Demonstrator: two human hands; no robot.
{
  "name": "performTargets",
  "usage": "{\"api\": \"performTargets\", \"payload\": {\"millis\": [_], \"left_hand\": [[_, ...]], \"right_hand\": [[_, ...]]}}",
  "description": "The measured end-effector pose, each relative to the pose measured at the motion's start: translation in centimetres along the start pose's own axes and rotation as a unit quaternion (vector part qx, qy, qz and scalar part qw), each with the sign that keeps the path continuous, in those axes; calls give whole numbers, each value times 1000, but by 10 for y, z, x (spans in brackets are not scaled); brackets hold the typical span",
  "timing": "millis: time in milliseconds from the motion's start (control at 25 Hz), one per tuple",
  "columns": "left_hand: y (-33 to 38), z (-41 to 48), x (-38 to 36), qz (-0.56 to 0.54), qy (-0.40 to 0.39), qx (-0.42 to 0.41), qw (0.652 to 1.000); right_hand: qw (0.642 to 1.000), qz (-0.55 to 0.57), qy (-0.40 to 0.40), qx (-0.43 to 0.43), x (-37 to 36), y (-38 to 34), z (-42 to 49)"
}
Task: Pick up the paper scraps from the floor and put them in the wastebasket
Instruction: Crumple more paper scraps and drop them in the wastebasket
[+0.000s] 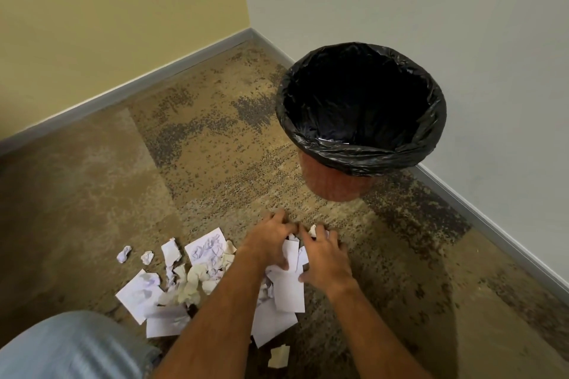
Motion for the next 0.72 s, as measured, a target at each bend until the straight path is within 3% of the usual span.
{"api": "performTargets", "payload": {"millis": [120,320,520,720], "left_hand": [[3,-2,3,-29,13,-9,999],[-9,5,13,-128,22,6,992],[-23,10,33,-137,17,33,990],[-33,11,35,-165,1,55,985]], "right_hand": [[997,18,78,-10,0,-7,-3],[993,51,102,-18,3,-13,-6],[987,105,120,-3,2,-10,1],[991,43,105,77,-7,-24,1]]}}
Point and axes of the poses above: each hand's wrist, its own z-axis towards the middle knuckle, its own x-axis out of the back of the hand, y = z × x, the point moved 3 cm from there along z, towards the middle knuckle, and after that the axes turned 6 degrees about x, right-handed, at the moved point
